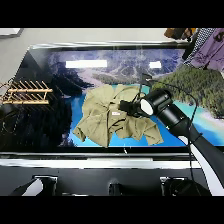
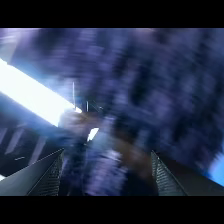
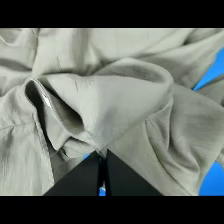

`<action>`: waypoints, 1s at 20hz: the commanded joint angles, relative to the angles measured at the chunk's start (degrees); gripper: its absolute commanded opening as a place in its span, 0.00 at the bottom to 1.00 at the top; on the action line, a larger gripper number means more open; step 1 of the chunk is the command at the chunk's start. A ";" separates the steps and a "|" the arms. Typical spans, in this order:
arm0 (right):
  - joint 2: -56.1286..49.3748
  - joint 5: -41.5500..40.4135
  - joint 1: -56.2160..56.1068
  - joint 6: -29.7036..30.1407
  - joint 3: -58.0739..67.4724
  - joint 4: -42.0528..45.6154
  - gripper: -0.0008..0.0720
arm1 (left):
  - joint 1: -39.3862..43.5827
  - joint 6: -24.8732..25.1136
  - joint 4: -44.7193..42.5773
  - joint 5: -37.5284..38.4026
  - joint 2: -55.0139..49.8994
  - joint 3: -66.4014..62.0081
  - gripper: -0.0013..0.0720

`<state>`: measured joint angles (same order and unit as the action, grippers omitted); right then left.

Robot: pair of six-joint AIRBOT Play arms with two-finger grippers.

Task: Fold the clothes and pants, and hang the long-sleeved shirts on hangers.

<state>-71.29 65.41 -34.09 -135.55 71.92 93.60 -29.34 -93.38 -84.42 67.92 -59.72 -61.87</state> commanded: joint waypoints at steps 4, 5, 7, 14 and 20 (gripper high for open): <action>-0.02 2.03 -0.04 0.15 -0.02 -0.15 0.04 | -24.52 8.96 13.07 -3.91 -9.75 -4.04 0.87; -0.02 2.21 -0.04 0.17 -0.02 -0.15 0.04 | -26.18 11.85 14.05 -3.82 -12.63 -5.70 0.87; -0.02 2.27 -0.04 0.37 -0.02 -0.15 0.04 | -26.45 16.74 14.03 -3.98 -17.42 -8.04 0.87; -0.02 6.27 -0.04 0.33 -0.02 -0.09 0.04 | -22.51 22.47 14.01 -11.89 -26.80 -8.57 0.87; -0.02 6.64 -0.04 0.15 -0.02 0.09 0.04 | -18.71 35.21 13.90 -12.09 -32.00 -8.57 0.85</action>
<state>-71.26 71.59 -34.09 -135.17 71.92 93.60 -49.58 -64.07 -70.54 56.58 -89.43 -70.37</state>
